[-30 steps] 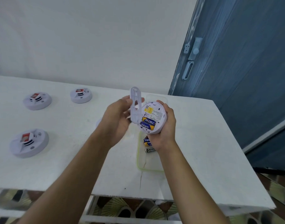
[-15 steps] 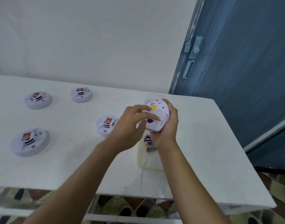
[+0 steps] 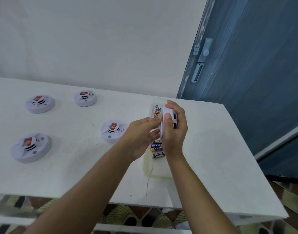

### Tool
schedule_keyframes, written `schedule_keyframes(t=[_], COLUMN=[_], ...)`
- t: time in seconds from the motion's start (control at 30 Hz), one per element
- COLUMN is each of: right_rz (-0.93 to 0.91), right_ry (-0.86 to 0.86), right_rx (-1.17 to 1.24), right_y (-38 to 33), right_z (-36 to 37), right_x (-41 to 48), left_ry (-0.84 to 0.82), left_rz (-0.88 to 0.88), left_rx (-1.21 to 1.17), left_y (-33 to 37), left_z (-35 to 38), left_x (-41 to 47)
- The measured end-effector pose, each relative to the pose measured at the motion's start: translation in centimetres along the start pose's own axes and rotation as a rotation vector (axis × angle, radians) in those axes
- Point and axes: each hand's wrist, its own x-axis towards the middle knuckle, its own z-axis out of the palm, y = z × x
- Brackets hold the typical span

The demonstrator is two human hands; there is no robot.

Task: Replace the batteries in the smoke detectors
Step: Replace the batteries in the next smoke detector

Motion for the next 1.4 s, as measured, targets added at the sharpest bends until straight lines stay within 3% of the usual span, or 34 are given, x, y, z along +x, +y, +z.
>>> schedule_keyframes(t=[0.1,0.53,0.7,0.8,0.9,1.03,1.2,1.4], right_rz=[-0.065,-0.117,0.028,0.237,0.473,0.583,0.608,0.642], right_ry=[-0.048,-0.056,0.039,0.111,0.147,0.096,0.038,0.057], right_rx=[-0.034,-0.028,0.071,0.307,0.532,0.646,0.660,0.682], right_y=[0.4,0.6,0.6,0.5,0.2,0.0,-0.6,-0.3], right_z=[-0.3,-0.5,-0.8,-0.7,-0.6,-0.6,0.0,0.0], right_x=[0.1,0.4,0.7,1.2,1.5,1.3,1.5,1.5], left_ry=[0.045,-0.001,-0.075,-0.014,0.121,0.144,0.201,0.188], left_rz=[-0.046,-0.289,-0.289,-0.160,0.116,0.405,0.528,0.533], left_rx=[-0.134,-0.175,-0.080,-0.016,0.107,0.378,0.764,0.884], left_y=[0.3,0.0,-0.2,-0.3,0.0,0.7,0.1,-0.1], left_z=[-0.1,-0.9,-1.6,-1.8,-1.8,-1.1,0.0,-0.3], left_x=[0.3,-0.1,-0.3,0.0,0.3,0.2,0.3,0.4])
